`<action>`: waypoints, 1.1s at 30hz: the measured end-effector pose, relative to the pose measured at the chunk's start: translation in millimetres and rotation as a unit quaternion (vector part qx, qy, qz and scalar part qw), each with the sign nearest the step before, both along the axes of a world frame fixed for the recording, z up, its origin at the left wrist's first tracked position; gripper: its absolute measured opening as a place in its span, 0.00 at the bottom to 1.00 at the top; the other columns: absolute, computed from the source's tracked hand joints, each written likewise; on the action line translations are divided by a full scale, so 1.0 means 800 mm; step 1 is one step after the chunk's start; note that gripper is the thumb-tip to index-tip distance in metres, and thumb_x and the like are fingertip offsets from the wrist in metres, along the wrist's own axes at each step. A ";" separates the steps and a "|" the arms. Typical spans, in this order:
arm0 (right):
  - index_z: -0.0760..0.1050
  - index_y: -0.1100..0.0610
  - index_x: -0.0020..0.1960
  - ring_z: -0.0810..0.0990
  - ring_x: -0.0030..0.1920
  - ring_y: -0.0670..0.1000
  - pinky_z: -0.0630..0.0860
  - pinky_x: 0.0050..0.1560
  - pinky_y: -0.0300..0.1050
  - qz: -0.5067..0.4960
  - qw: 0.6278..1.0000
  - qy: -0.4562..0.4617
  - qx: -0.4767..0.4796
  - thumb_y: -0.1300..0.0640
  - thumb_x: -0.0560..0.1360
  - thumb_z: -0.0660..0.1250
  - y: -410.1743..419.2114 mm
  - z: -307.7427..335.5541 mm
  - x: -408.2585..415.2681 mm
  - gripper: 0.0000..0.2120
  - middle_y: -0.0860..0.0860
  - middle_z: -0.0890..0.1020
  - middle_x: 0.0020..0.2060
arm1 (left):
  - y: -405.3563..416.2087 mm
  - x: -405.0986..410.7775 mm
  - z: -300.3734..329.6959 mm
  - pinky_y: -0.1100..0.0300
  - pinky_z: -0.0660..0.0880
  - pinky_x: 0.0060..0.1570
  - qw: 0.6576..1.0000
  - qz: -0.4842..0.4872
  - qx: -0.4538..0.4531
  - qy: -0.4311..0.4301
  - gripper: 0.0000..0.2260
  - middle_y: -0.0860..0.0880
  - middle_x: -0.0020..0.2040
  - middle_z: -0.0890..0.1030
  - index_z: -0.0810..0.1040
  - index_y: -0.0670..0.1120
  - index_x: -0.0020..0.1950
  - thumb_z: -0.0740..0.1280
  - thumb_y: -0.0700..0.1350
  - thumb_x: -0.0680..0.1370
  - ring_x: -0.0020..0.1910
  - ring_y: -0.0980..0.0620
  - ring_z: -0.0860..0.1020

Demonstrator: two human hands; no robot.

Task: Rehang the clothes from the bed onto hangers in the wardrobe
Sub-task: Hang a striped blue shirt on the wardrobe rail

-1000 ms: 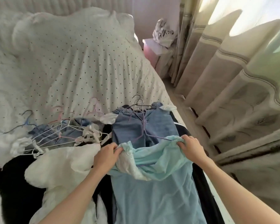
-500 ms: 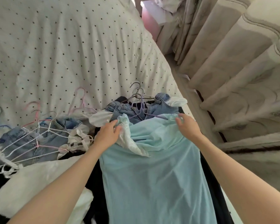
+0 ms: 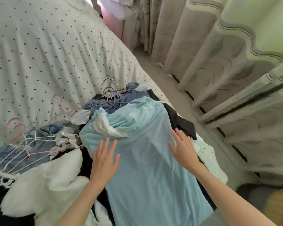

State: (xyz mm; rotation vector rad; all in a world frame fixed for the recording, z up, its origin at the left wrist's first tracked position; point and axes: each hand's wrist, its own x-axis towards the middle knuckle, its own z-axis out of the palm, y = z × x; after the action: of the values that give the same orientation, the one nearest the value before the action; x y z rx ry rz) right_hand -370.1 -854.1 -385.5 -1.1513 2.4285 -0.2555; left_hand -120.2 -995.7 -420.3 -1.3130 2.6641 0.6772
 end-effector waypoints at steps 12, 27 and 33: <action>0.57 0.53 0.74 0.55 0.74 0.52 0.47 0.73 0.51 -0.268 0.956 0.013 -0.121 0.52 0.80 0.57 0.342 0.075 0.084 0.24 0.52 0.61 0.73 | 0.243 -0.094 0.085 0.38 0.63 0.63 0.961 -0.271 0.003 0.053 0.26 0.40 0.68 0.71 0.70 0.45 0.69 0.53 0.55 0.75 0.69 0.37 0.66; 0.58 0.52 0.74 0.54 0.75 0.51 0.48 0.73 0.53 -0.708 0.690 0.115 -0.100 0.44 0.78 0.53 0.804 0.129 0.398 0.27 0.51 0.60 0.74 | 0.759 -0.062 0.145 0.50 0.49 0.72 0.732 -0.665 0.077 0.129 0.25 0.46 0.76 0.57 0.58 0.49 0.75 0.58 0.53 0.80 0.76 0.45 0.49; 0.66 0.58 0.70 0.66 0.70 0.56 0.61 0.69 0.59 -0.822 0.538 0.163 -0.086 0.44 0.75 0.54 0.896 0.147 0.499 0.29 0.57 0.70 0.68 | 0.911 -0.037 0.158 0.48 0.49 0.72 0.592 -0.792 0.090 0.119 0.25 0.45 0.75 0.59 0.59 0.48 0.75 0.55 0.54 0.79 0.75 0.43 0.49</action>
State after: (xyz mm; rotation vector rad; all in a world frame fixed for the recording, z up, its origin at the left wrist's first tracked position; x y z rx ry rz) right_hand 29.2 -137.7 -267.8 1.5995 2.9060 -0.8187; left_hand -149.6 -266.5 -293.6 1.3512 2.4406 0.6460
